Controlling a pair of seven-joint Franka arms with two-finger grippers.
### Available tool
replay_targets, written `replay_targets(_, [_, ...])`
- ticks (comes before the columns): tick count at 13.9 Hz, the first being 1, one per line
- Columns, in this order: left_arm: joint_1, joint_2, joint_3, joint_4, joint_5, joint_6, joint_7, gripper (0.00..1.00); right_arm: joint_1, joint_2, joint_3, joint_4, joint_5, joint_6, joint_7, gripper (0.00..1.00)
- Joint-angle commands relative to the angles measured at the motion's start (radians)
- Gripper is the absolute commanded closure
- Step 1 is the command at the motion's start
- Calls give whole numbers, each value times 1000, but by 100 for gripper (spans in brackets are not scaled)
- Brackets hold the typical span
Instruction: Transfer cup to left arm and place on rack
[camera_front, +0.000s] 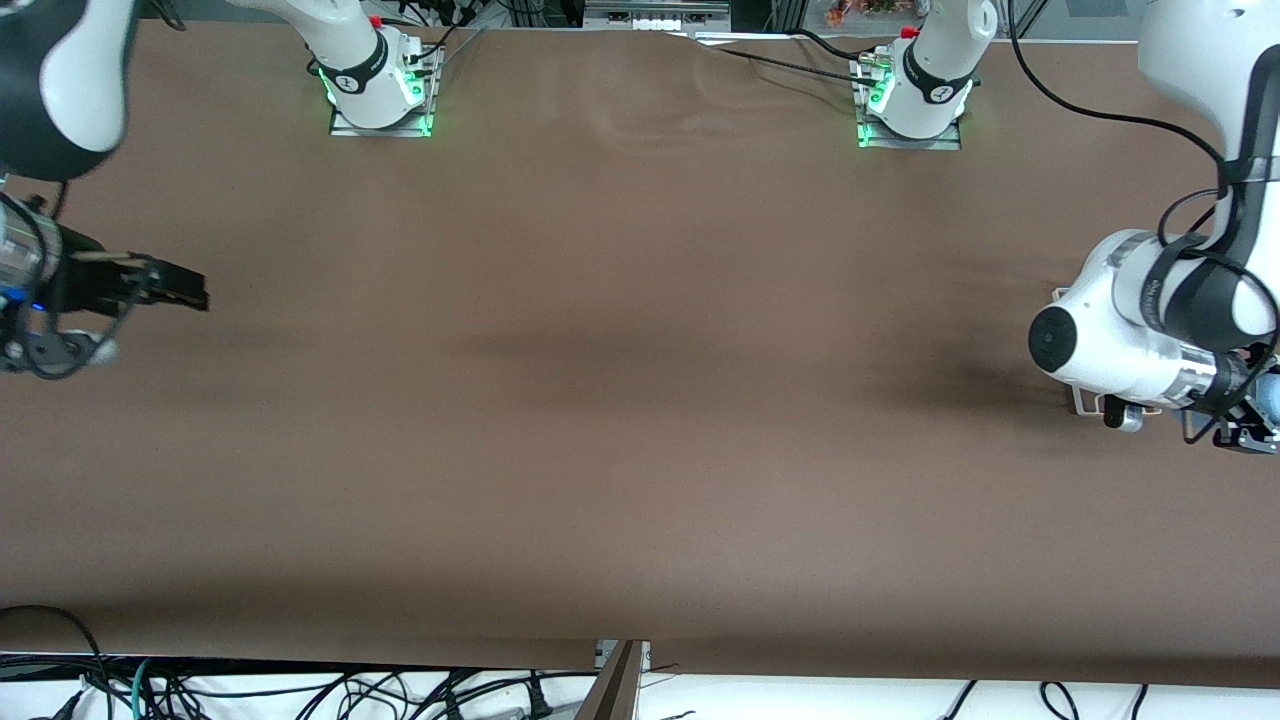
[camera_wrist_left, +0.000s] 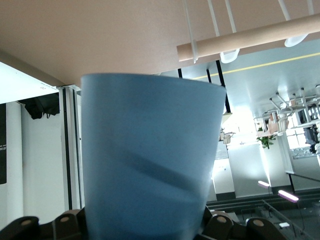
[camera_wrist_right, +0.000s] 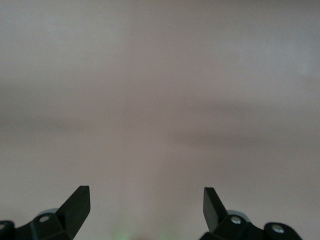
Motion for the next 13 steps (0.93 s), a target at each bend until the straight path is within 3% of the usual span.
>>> replay_targets(1, [-1,-60,-1,-108,86,-1,-82,100,5,-7,-14,19,-24,-72,4,0])
replay_targets(4, [1,-79,-1,-182,131,-1,-177,100,-33,-25,-3,-1,-10,-103,1,0])
replay_targets(5, [1,-79,-1,-188,131,-1,-177,100,-65,-30,38,-2,-12,-97,0,0])
replay_targets(7, [-1,-79,-1,-202,133,-1,-185,100,-165,-82,176,-39,-38,-71,3,0])
replay_targets(11, [2,-77,-1,-250,188,-1,-249,100,-447,-266,538,-246,-162,74,13,0])
replay_targets(13, [2,-71,-1,-267,189,-1,-286,100,-596,-306,696,-295,-194,99,24,0])
